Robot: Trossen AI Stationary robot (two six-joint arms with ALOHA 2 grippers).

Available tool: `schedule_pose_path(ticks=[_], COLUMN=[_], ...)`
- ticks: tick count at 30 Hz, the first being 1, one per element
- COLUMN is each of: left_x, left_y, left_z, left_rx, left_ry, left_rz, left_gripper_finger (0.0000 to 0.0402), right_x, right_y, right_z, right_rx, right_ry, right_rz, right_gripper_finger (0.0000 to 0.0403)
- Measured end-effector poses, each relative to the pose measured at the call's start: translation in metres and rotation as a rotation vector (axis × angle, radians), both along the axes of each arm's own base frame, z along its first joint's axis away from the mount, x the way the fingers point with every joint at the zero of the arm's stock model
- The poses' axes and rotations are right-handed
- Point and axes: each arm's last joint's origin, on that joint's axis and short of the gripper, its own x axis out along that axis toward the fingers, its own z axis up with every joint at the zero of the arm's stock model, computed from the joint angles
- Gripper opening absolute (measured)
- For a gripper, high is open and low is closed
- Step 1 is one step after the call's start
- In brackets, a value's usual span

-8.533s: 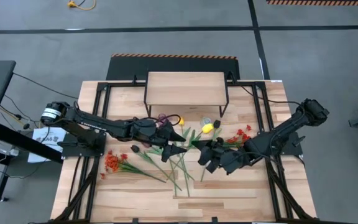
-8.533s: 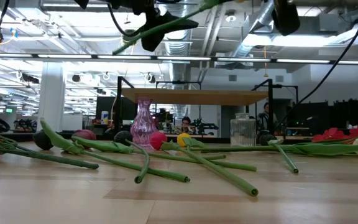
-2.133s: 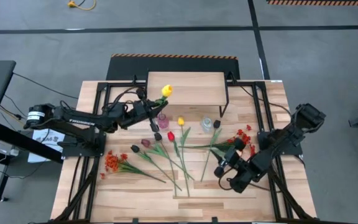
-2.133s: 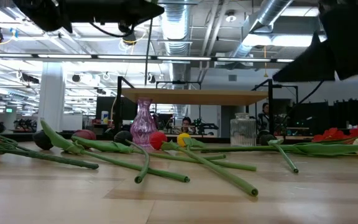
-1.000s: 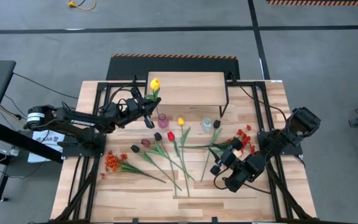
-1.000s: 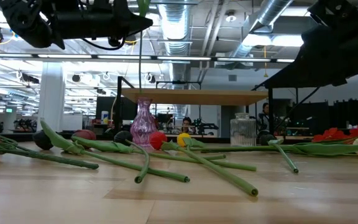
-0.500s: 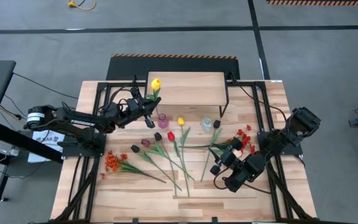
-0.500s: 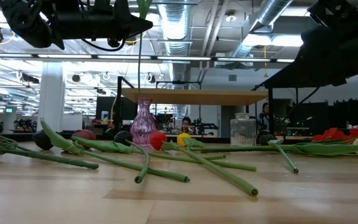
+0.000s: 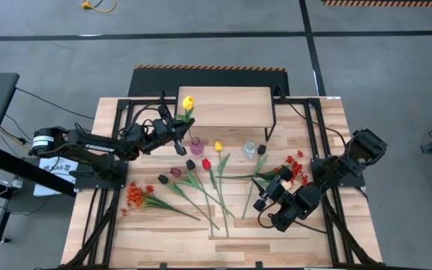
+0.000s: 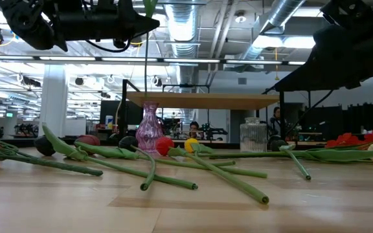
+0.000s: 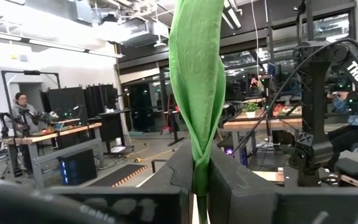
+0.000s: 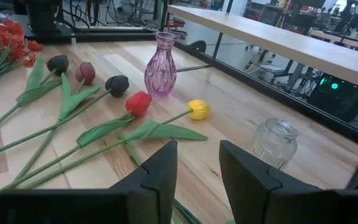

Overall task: Pick and place flowers into a vace then onto a shelf
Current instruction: Put the bottom yellow tulip into the violet vase

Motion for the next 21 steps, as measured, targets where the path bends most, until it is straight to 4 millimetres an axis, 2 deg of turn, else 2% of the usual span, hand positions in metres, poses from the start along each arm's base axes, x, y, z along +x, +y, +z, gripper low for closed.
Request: schedule_pose_path(ticks=[21], left_x=[-0.0014], left_y=[0.0073], left_z=[0.0000], left_rx=[0.003], left_ry=[0.000], left_rz=[-0.020], left_gripper_finger=[0.0006], right_x=[0.0000], right_y=[0.0001], right_z=[0.0000], right_rx=[0.002], right_ry=[0.000], right_rz=[0.001], right_gripper_finger=[0.0113])
